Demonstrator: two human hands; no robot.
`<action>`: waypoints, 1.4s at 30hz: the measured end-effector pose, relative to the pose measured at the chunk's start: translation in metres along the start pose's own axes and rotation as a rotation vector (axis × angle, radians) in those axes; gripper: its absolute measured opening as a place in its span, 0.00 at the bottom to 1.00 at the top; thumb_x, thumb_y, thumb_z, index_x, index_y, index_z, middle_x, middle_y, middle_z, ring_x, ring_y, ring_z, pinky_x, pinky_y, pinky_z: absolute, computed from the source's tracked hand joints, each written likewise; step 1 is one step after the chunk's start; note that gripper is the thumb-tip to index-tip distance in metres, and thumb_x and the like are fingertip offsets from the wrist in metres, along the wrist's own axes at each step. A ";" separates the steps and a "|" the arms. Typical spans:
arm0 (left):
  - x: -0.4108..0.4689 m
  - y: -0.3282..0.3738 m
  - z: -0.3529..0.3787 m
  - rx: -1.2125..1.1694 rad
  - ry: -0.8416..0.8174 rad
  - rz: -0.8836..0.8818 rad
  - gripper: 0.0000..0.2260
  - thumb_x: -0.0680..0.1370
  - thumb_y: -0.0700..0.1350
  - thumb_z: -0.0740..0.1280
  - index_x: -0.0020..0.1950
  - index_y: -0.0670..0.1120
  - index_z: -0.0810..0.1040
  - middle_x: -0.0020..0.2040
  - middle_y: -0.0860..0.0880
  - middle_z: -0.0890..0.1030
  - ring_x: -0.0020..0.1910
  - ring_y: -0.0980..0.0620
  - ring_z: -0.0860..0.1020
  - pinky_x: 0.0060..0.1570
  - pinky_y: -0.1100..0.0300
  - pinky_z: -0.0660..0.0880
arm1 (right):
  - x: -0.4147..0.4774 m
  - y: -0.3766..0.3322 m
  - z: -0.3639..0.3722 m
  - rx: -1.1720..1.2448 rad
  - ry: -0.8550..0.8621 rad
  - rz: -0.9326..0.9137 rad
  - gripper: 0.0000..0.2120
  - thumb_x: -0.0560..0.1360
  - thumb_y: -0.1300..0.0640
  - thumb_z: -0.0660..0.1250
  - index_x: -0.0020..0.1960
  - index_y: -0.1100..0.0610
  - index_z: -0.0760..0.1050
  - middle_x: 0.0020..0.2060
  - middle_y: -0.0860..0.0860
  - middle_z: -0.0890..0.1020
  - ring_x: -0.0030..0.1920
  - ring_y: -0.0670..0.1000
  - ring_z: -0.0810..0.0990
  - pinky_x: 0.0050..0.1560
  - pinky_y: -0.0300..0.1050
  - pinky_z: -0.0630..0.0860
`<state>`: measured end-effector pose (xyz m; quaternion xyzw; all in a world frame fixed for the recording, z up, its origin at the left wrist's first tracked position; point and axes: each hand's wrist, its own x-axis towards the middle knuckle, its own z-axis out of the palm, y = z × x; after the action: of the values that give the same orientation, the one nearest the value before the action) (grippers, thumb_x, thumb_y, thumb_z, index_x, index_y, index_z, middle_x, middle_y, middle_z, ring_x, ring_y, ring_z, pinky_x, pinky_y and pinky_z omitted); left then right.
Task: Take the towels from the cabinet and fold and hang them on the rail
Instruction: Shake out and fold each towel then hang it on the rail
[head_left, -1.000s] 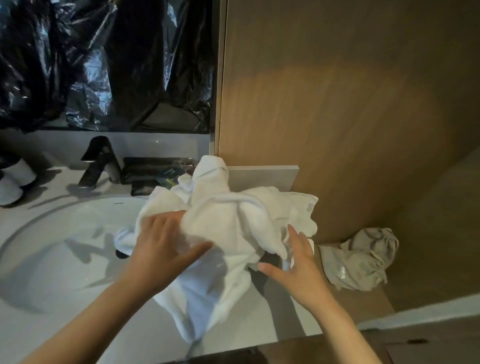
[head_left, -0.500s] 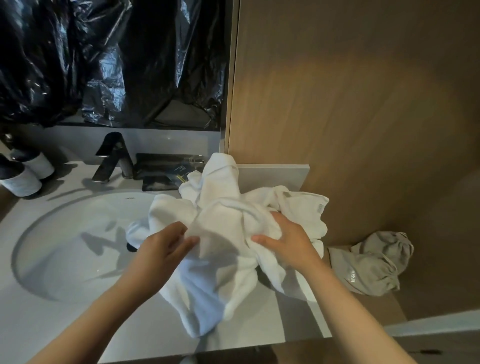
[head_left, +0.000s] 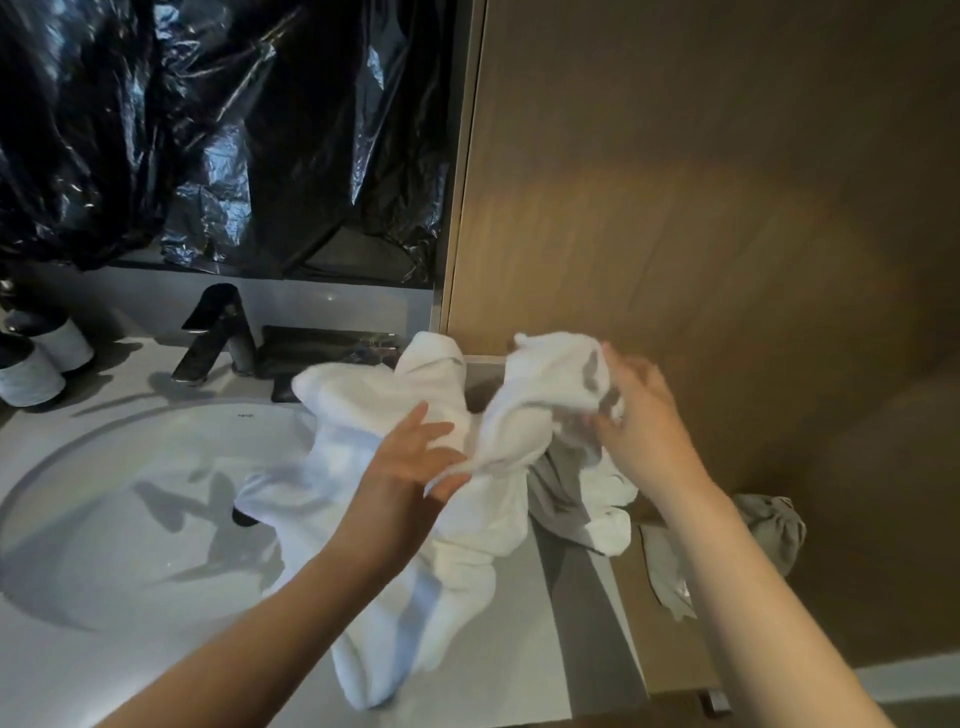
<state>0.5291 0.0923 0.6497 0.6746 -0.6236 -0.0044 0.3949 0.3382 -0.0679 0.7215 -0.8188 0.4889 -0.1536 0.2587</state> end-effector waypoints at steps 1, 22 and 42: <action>-0.008 -0.004 0.008 -0.023 -0.085 -0.078 0.07 0.73 0.41 0.73 0.49 0.40 0.85 0.57 0.40 0.82 0.69 0.41 0.72 0.68 0.53 0.67 | -0.008 0.005 0.004 0.018 -0.134 0.044 0.38 0.78 0.53 0.69 0.79 0.43 0.49 0.78 0.48 0.52 0.78 0.54 0.52 0.71 0.50 0.61; 0.032 -0.035 -0.027 0.059 -0.256 0.037 0.19 0.74 0.48 0.73 0.64 0.45 0.79 0.64 0.49 0.78 0.64 0.48 0.75 0.66 0.57 0.69 | -0.062 0.010 0.062 0.022 -0.166 -0.057 0.10 0.75 0.53 0.69 0.56 0.47 0.81 0.34 0.42 0.77 0.43 0.50 0.75 0.49 0.45 0.69; 0.023 -0.078 -0.062 0.219 -0.347 0.074 0.15 0.67 0.56 0.78 0.38 0.46 0.81 0.35 0.50 0.79 0.37 0.48 0.75 0.47 0.53 0.73 | -0.068 0.040 0.070 0.063 0.022 0.027 0.06 0.77 0.55 0.68 0.41 0.48 0.77 0.35 0.42 0.79 0.37 0.42 0.77 0.36 0.34 0.71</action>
<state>0.6308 0.0989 0.6612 0.6794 -0.7032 -0.0382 0.2060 0.3126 -0.0043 0.6415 -0.8019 0.4976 -0.1745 0.2809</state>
